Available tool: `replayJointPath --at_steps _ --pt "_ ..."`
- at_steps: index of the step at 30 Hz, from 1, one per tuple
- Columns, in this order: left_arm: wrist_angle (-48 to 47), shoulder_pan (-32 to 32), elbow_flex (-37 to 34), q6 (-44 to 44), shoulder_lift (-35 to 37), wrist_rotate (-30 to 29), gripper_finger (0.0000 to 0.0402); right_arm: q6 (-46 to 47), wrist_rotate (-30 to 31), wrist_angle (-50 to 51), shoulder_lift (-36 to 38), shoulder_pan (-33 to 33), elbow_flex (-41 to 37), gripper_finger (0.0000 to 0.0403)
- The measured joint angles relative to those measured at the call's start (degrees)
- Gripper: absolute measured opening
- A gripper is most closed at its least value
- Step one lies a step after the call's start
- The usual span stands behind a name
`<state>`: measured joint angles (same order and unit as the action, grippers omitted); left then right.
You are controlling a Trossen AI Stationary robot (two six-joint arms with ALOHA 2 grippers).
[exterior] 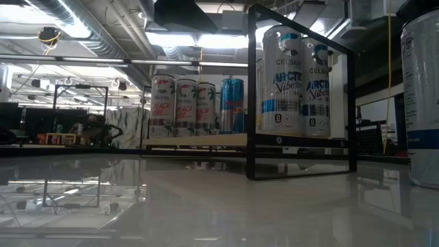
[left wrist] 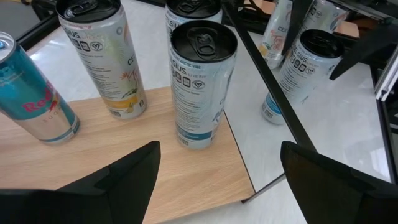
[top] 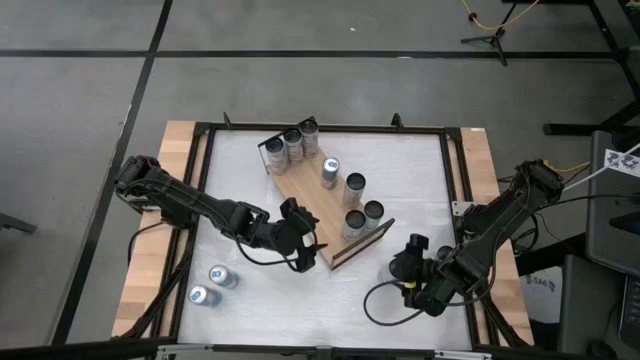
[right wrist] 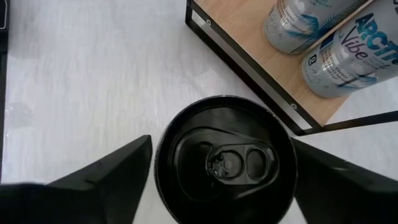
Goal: Place canned beverage on shelf
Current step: Put the white and blue soda can on the shelf and align with the other white and blue soda can
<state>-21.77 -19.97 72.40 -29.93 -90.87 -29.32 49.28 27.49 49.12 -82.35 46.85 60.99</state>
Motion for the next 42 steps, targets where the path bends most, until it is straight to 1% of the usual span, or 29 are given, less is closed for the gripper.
replayJointPath --at_steps 6,8,14,17,22,24,27,33,39,42 --pt "0.0 0.0 0.0 0.0 0.0 0.0 0.0325 -0.1 0.0 -0.2 0.0 0.0 0.0 0.0256" --pt "0.0 0.0 0.0 0.0 0.0 0.0 0.0325 -0.8 0.1 -0.3 0.0 0.0 0.0 0.0243" --pt "0.0 0.0 0.0 0.0 0.0 0.0 0.0325 -3.8 -0.2 0.3 1.1 0.0 0.0 0.0243" --pt "0.0 0.0 0.0 0.0 0.0 0.0 0.0325 -6.2 -0.5 0.9 1.7 0.0 1.3 0.0243" --pt "0.0 0.0 0.0 0.2 0.0 -0.1 0.0325 -12.1 -4.2 0.8 2.4 -0.2 5.2 0.0245" --pt "0.0 0.0 0.0 0.3 0.0 -0.1 0.0325 -14.8 -6.4 1.1 2.4 -0.9 7.4 0.0245" --pt "0.0 0.0 0.0 0.3 0.0 -0.1 0.0325 -19.1 -11.2 2.4 2.4 -2.5 11.2 0.0245" --pt "0.0 0.0 0.0 0.3 0.0 -0.1 0.0325 -28.2 -17.3 6.0 2.4 -6.3 20.7 0.0244" --pt "0.0 0.0 0.0 0.5 0.0 -0.1 0.0325 -38.0 -20.5 6.9 2.4 -10.2 30.8 0.0244" --pt "-0.7 0.0 0.0 0.5 1.4 0.3 0.0325 -43.3 -21.1 7.0 2.4 -12.8 35.0 0.0244"
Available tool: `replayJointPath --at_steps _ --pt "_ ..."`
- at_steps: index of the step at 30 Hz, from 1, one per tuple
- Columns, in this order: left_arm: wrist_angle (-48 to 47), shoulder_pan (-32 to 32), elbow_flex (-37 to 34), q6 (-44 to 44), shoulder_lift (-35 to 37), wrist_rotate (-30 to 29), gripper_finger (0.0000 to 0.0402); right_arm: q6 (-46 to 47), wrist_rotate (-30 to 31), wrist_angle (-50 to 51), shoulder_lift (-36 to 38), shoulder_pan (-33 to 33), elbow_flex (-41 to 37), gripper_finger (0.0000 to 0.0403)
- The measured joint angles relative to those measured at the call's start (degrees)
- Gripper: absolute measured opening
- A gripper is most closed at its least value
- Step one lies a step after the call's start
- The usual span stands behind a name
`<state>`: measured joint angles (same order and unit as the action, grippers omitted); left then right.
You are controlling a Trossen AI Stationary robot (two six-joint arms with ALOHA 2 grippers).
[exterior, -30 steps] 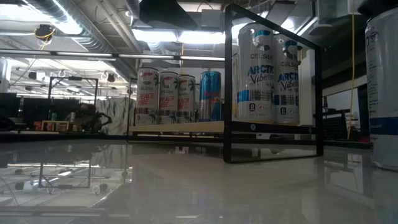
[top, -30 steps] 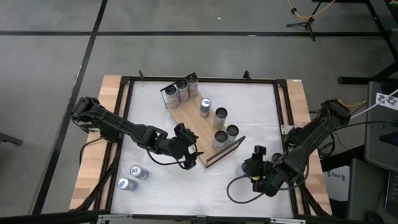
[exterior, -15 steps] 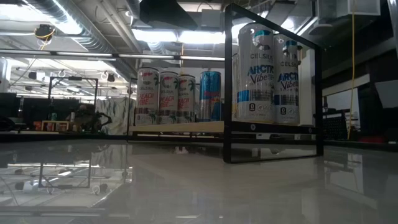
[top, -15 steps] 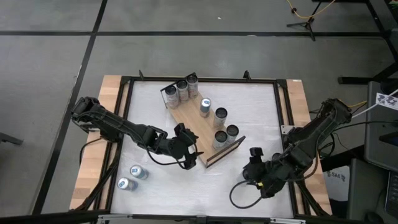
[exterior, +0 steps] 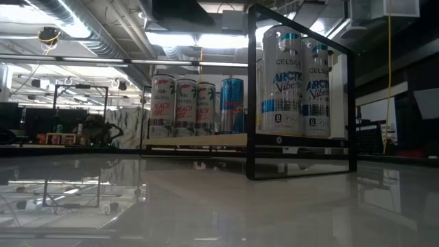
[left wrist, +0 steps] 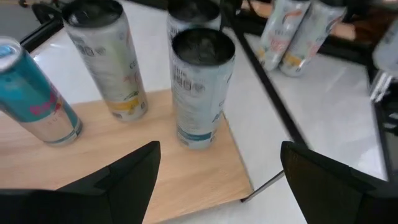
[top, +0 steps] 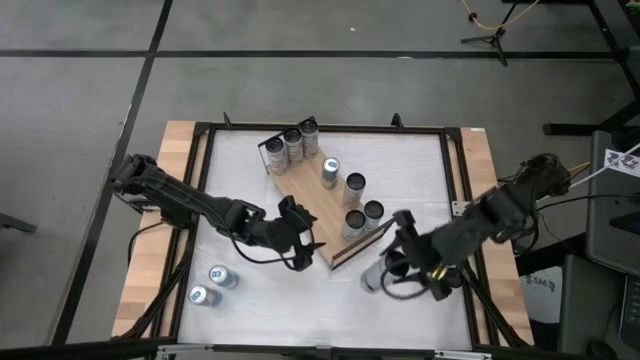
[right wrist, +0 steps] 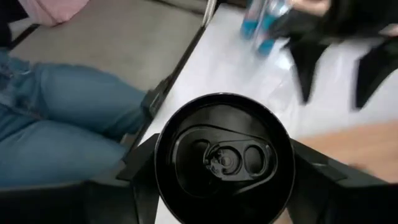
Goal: Place canned beverage on shelf
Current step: Put the white and blue soda can on the shelf and align with the other white and blue soda can
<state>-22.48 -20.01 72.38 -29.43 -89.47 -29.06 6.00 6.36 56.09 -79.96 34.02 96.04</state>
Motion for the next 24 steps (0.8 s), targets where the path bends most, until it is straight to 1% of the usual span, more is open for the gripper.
replayJointPath --at_steps 2,5,11,14,17,20,24 --pt "-0.9 -0.1 0.0 0.0 1.9 -0.2 0.0325 -3.9 -0.3 0.1 0.0 -2.0 2.2 0.0244" --pt "-2.1 -0.2 0.0 0.0 4.5 -0.7 0.0325 -9.7 -2.9 -0.4 0.0 -5.5 4.1 0.0244" --pt "-2.6 -0.7 0.0 -0.1 8.1 -0.8 0.0325 -18.1 -7.6 -2.5 -1.0 -13.7 4.6 0.0244" --pt "-2.9 -0.7 0.0 0.0 8.9 -1.2 0.0325 -19.9 -9.6 -3.1 -2.5 -17.4 4.5 0.0244" --pt "-5.6 -0.7 0.0 0.0 9.2 -1.9 0.0325 -21.4 -10.3 -4.1 -4.5 -20.4 4.5 0.0244" --pt "-10.4 -0.7 0.0 -0.1 9.3 -2.5 0.0325 -21.5 -10.5 -3.9 -6.9 -22.4 4.5 0.0244" --pt "-17.8 -0.7 0.0 -2.7 9.3 -5.0 0.0325 -21.6 -10.5 -3.9 -10.5 -23.9 4.5 0.0247"
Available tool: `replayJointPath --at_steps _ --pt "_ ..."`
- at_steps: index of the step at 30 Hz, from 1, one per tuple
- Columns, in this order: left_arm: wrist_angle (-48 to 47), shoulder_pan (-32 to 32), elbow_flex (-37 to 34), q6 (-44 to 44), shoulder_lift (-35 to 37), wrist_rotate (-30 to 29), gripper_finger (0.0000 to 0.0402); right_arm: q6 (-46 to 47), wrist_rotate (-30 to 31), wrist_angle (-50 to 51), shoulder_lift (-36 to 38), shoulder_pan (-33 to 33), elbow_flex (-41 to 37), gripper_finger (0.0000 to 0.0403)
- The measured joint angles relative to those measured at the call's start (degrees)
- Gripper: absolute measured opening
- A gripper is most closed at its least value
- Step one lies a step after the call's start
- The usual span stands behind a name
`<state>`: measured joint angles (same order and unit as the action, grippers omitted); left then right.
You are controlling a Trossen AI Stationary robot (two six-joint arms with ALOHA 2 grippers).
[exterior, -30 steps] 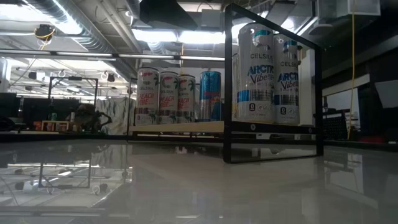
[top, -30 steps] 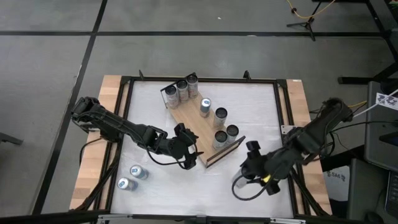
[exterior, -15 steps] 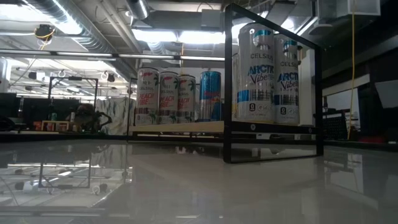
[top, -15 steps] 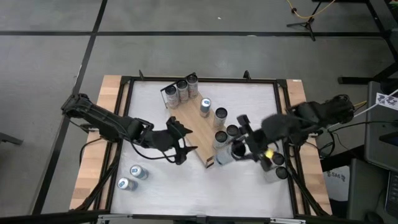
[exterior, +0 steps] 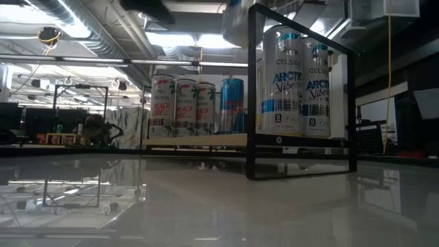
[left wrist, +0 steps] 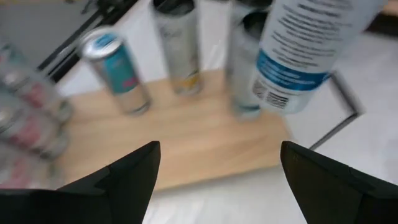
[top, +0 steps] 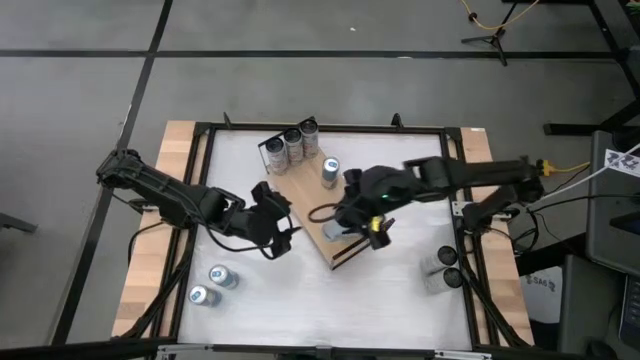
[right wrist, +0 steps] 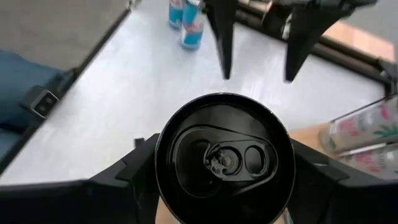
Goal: Place canned beverage on shelf
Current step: Put the white and blue soda can on the shelf and align with the other white and blue soda can
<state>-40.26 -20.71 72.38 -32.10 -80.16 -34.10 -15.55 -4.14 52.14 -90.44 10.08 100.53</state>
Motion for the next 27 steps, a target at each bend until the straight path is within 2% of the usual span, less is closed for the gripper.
replayJointPath --at_steps 5,13,27 --pt "-5.5 0.0 0.0 -2.2 0.0 -1.3 0.0325 0.0 0.0 0.0 -4.6 -0.5 0.0 0.0247" --pt "-5.8 0.0 0.0 -2.2 0.0 -1.3 0.0325 0.1 0.0 -0.2 -9.8 -0.4 0.0 0.0248" --pt "-5.8 0.0 0.0 -2.2 -0.1 -1.3 0.0325 0.2 -0.5 -1.9 -10.9 -0.4 -0.7 0.0250"
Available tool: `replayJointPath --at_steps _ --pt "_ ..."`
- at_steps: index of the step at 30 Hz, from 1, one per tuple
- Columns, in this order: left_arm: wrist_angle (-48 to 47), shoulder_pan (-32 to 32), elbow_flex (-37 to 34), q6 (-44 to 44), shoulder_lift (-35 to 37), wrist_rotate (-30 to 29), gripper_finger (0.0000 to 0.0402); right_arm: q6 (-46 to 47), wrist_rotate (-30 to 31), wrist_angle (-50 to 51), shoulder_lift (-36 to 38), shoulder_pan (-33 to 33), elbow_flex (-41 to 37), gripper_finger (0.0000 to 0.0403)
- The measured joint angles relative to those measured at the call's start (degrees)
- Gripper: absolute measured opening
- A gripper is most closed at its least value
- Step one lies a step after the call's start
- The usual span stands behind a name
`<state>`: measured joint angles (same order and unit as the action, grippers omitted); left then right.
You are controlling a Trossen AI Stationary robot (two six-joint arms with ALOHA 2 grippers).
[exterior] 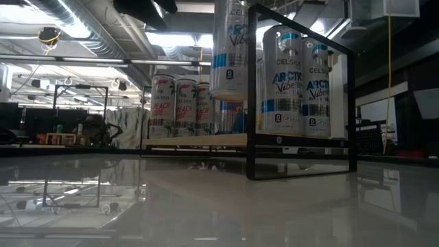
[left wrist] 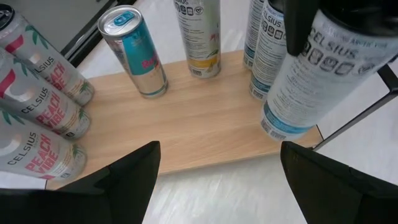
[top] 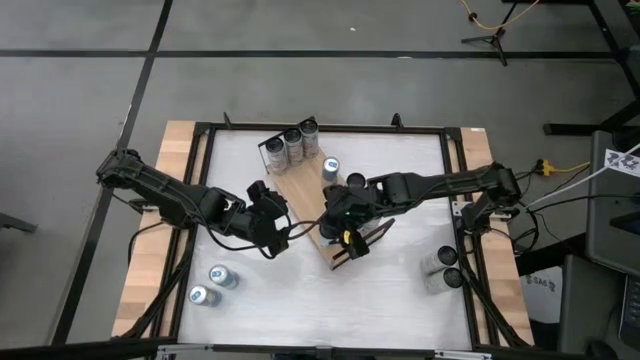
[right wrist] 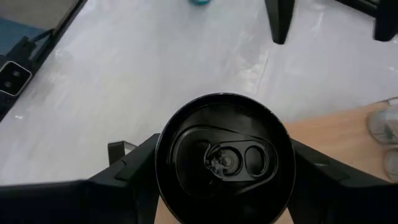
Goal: Place canned beverage on shelf
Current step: Put the white and blue soda can on the shelf and align with the other white and blue soda can
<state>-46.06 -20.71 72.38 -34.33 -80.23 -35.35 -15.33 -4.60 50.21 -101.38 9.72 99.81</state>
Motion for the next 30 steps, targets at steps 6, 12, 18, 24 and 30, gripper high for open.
replayJointPath --at_steps 6,12,18,24,30 --pt "0.0 0.0 0.0 0.0 0.0 0.0 0.0325 0.0 -1.0 -0.5 0.0 0.0 -2.2 0.0250" --pt "0.6 0.0 0.0 0.0 -0.4 0.0 0.0325 -0.1 -0.9 -0.8 0.0 0.0 -4.1 0.0250" --pt "1.6 0.1 0.0 -0.1 -3.6 -0.3 0.0325 -0.2 -0.9 -1.8 0.0 0.0 -4.9 0.0250" --pt "6.6 0.1 0.0 0.3 -8.2 -2.8 0.0325 -0.4 -0.9 -1.9 0.0 0.0 -4.9 0.0250" --pt "10.8 0.1 0.0 0.4 -11.3 -4.6 0.0325 -0.4 -1.0 -1.5 0.0 0.0 -4.9 0.0250"
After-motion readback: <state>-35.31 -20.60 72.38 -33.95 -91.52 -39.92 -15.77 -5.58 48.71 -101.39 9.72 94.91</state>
